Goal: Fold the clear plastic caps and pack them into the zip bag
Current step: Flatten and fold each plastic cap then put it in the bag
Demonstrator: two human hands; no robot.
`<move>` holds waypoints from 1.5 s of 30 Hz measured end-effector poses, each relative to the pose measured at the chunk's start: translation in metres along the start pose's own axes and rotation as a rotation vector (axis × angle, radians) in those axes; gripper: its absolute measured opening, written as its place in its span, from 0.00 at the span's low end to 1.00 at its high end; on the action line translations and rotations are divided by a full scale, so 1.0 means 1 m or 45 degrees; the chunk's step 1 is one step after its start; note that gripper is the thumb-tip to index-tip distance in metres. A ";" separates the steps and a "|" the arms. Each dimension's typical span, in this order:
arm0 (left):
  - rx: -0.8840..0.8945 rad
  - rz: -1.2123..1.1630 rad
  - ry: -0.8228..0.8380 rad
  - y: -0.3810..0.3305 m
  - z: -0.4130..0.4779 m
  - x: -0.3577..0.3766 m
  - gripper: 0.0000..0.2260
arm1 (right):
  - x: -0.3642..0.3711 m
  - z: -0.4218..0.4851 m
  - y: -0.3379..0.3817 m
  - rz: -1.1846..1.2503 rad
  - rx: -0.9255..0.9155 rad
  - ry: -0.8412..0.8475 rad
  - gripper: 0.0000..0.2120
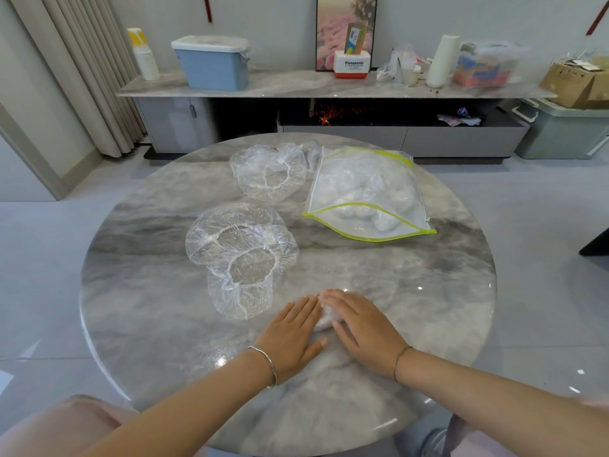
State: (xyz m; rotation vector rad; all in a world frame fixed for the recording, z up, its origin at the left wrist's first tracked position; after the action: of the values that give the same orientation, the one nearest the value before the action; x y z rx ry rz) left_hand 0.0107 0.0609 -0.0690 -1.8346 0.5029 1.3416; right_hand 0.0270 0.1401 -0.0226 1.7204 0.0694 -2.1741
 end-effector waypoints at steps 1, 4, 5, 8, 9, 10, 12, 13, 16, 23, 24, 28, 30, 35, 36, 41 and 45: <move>-0.006 -0.011 0.003 0.002 0.000 0.002 0.44 | 0.004 -0.003 0.004 -0.008 -0.027 0.023 0.22; -0.014 0.025 -0.032 0.003 0.001 -0.002 0.42 | 0.014 -0.011 -0.002 0.002 0.035 0.078 0.23; -0.041 0.045 -0.028 0.006 0.003 -0.001 0.39 | 0.017 -0.012 -0.005 -0.019 0.041 0.085 0.24; -0.133 0.027 -0.036 0.013 0.010 -0.008 0.27 | 0.022 -0.012 -0.005 -0.069 0.007 0.106 0.24; -0.127 0.009 -0.067 0.013 0.013 -0.014 0.26 | 0.022 -0.009 -0.006 -0.056 0.018 0.098 0.24; -0.118 -0.021 -0.101 0.012 0.015 -0.023 0.25 | 0.019 -0.005 -0.008 -0.019 0.050 0.080 0.22; -0.145 -0.112 -0.173 0.014 0.018 -0.041 0.23 | 0.008 0.004 -0.018 0.123 0.187 0.012 0.13; -0.180 -0.190 -0.226 0.018 0.019 -0.051 0.20 | 0.001 0.009 -0.027 0.233 0.290 -0.043 0.07; -0.249 -0.575 -0.498 0.030 0.017 -0.081 0.16 | -0.006 0.019 -0.056 0.670 0.654 -0.125 0.06; -0.200 -0.810 -0.750 0.045 0.053 -0.122 0.18 | -0.033 0.047 -0.132 0.768 1.079 -0.480 0.16; -0.205 -0.826 -0.757 0.047 0.060 -0.125 0.20 | -0.037 0.048 -0.141 0.742 1.144 -0.544 0.15; -0.416 -1.099 -0.743 0.073 0.103 -0.121 0.27 | -0.024 0.059 -0.167 0.773 1.383 -0.808 0.11; -0.556 -1.430 -0.755 0.088 0.123 -0.111 0.29 | -0.013 0.067 -0.169 0.803 1.422 -0.925 0.11; -0.762 -1.754 -0.862 0.120 0.154 -0.102 0.20 | 0.016 0.124 -0.159 0.763 1.222 -0.789 0.11; -0.755 -1.702 -0.847 0.121 0.155 -0.104 0.14 | 0.021 0.136 -0.153 0.690 1.119 -0.667 0.09; -0.771 -1.619 -0.802 0.136 0.164 -0.106 0.04 | 0.016 0.177 -0.120 0.006 0.513 -0.450 0.19; -0.731 -1.665 -0.806 0.138 0.168 -0.112 0.02 | 0.000 0.172 -0.136 0.033 0.594 -0.493 0.14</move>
State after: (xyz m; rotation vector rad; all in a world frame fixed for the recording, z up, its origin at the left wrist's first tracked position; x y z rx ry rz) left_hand -0.2293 0.0940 -0.0370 -1.4320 -1.3170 0.9847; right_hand -0.1752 0.2216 -0.0038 1.4549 -0.5981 -2.6047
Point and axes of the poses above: each hand's wrist, its own z-axis towards the middle knuckle, its own x-axis out of the palm, y = z × x, the point moved 10 cm from there along z, towards the middle knuckle, and after that the axes turned 14 degrees about -z, right-handed, at the moved point
